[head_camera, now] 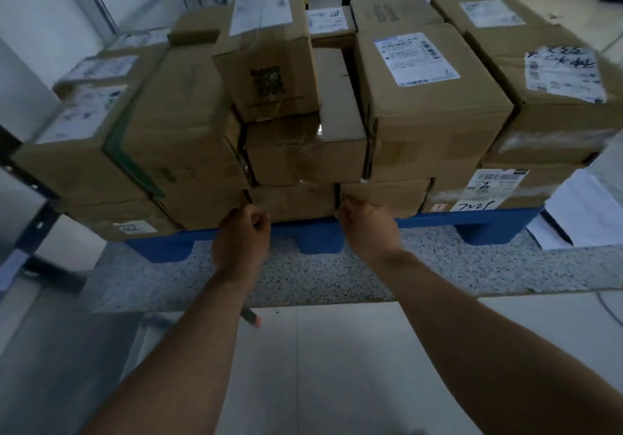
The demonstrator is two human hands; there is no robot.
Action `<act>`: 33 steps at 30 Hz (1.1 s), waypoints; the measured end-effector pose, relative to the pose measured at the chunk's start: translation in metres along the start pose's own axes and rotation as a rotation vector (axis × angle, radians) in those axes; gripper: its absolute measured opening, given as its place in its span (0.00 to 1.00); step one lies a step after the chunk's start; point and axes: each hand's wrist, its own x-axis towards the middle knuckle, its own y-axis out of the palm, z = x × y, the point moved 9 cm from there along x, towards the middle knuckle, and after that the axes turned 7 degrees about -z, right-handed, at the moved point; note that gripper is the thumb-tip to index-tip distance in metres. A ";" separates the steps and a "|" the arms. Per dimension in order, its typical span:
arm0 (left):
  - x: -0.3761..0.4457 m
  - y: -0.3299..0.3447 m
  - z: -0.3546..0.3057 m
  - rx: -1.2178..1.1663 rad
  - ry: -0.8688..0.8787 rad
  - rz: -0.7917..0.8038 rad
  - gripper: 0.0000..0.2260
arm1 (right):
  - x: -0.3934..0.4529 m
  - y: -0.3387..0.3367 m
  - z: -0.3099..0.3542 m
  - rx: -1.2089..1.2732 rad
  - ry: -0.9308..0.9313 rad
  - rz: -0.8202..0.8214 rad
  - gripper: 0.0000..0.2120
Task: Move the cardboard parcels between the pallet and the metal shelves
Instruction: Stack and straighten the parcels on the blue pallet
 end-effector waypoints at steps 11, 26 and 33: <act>0.024 0.002 0.006 -0.087 0.113 0.101 0.10 | 0.008 0.004 0.004 -0.048 0.083 -0.085 0.12; 0.025 -0.097 0.051 -0.275 0.028 -0.140 0.17 | -0.016 -0.011 0.116 0.096 -0.058 -0.148 0.13; 0.048 -0.109 0.054 -0.304 0.024 -0.066 0.17 | -0.007 -0.015 0.176 0.086 -0.114 -0.166 0.11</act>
